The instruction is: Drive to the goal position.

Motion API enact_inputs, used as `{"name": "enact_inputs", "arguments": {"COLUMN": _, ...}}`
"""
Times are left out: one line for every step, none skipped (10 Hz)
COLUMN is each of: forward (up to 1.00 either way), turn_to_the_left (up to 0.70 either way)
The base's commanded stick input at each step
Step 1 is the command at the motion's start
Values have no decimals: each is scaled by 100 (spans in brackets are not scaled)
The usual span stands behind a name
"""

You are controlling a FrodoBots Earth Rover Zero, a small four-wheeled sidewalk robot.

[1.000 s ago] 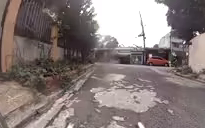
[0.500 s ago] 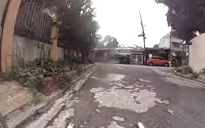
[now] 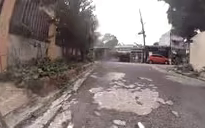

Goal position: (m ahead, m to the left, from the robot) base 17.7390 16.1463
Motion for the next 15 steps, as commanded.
{"name": "enact_inputs", "arguments": {"forward": 70, "turn_to_the_left": 0}}
{"name": "enact_inputs", "arguments": {"forward": 70, "turn_to_the_left": -1}}
{"name": "enact_inputs", "arguments": {"forward": 70, "turn_to_the_left": -1}}
{"name": "enact_inputs", "arguments": {"forward": 70, "turn_to_the_left": -1}}
{"name": "enact_inputs", "arguments": {"forward": 70, "turn_to_the_left": -9}}
{"name": "enact_inputs", "arguments": {"forward": 70, "turn_to_the_left": -14}}
{"name": "enact_inputs", "arguments": {"forward": 70, "turn_to_the_left": -14}}
{"name": "enact_inputs", "arguments": {"forward": 70, "turn_to_the_left": -14}}
{"name": "enact_inputs", "arguments": {"forward": 70, "turn_to_the_left": -14}}
{"name": "enact_inputs", "arguments": {"forward": 70, "turn_to_the_left": -14}}
{"name": "enact_inputs", "arguments": {"forward": 70, "turn_to_the_left": -14}}
{"name": "enact_inputs", "arguments": {"forward": 70, "turn_to_the_left": -14}}
{"name": "enact_inputs", "arguments": {"forward": 70, "turn_to_the_left": -14}}
{"name": "enact_inputs", "arguments": {"forward": 70, "turn_to_the_left": -14}}
{"name": "enact_inputs", "arguments": {"forward": 70, "turn_to_the_left": -14}}
